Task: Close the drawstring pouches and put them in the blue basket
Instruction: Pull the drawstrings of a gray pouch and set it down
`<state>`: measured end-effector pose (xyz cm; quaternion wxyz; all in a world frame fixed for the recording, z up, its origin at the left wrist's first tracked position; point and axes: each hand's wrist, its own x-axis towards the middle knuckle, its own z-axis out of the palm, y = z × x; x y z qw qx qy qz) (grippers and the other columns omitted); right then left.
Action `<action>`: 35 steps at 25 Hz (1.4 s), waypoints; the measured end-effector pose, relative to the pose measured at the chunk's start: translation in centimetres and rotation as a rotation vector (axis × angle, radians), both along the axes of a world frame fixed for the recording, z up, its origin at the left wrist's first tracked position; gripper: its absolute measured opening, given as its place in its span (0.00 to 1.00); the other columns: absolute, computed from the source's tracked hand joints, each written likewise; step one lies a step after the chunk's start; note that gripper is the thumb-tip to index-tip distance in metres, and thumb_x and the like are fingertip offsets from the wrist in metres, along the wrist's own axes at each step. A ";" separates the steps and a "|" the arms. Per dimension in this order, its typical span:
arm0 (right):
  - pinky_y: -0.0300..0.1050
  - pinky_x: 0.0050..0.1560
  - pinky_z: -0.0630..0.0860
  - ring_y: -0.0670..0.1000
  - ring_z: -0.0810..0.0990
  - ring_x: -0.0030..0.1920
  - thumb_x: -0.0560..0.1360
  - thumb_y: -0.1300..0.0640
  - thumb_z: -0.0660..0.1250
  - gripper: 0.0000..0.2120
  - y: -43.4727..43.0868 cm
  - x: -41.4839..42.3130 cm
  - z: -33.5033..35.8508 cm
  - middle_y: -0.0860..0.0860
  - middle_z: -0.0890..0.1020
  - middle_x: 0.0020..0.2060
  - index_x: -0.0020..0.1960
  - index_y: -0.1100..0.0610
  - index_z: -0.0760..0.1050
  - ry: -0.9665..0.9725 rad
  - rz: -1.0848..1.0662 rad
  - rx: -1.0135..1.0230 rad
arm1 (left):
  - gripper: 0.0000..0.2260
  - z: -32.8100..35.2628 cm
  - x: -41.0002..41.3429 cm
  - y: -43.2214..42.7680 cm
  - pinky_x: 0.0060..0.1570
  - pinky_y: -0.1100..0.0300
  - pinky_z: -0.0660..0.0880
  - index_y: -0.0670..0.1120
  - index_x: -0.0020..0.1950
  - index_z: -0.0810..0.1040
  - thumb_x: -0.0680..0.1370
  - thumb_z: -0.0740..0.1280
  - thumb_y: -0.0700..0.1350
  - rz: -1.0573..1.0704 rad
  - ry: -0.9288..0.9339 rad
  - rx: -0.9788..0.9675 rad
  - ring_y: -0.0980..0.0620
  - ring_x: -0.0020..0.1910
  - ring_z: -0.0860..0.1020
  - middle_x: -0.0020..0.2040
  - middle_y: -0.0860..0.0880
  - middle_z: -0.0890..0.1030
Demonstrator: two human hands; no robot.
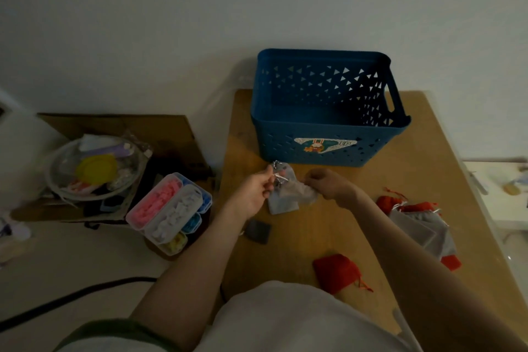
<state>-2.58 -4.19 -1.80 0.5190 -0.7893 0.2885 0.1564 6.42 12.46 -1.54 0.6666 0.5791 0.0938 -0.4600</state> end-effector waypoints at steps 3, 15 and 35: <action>0.40 0.30 0.63 0.47 0.67 0.31 0.80 0.55 0.61 0.09 -1.3 -0.4 -0.6 0.51 0.72 0.33 0.45 0.57 0.76 0.052 -0.046 -0.061 | 0.13 0.5 0.2 0.2 0.35 0.64 0.62 0.45 0.40 0.74 0.82 0.57 0.45 0.163 0.144 -0.157 0.56 0.31 0.64 0.42 0.47 0.78; 0.38 0.32 0.62 0.45 0.66 0.33 0.80 0.51 0.61 0.08 -0.1 1.1 2.9 0.48 0.70 0.34 0.45 0.53 0.71 -0.174 -0.075 0.087 | 0.13 3.1 1.5 -2.0 0.43 0.62 0.70 0.47 0.46 0.73 0.82 0.55 0.51 0.354 0.103 -0.328 0.58 0.36 0.74 0.42 0.51 0.80; 0.33 0.26 0.63 0.40 0.67 0.25 0.82 0.61 0.56 0.09 0.6 2.6 3.3 0.51 0.74 0.34 0.52 0.58 0.75 -0.415 -0.171 0.232 | 0.04 4.3 1.1 0.0 0.34 0.67 0.70 0.44 0.49 0.76 0.80 0.62 0.40 0.108 -0.122 0.063 0.58 0.34 0.75 0.42 0.48 0.81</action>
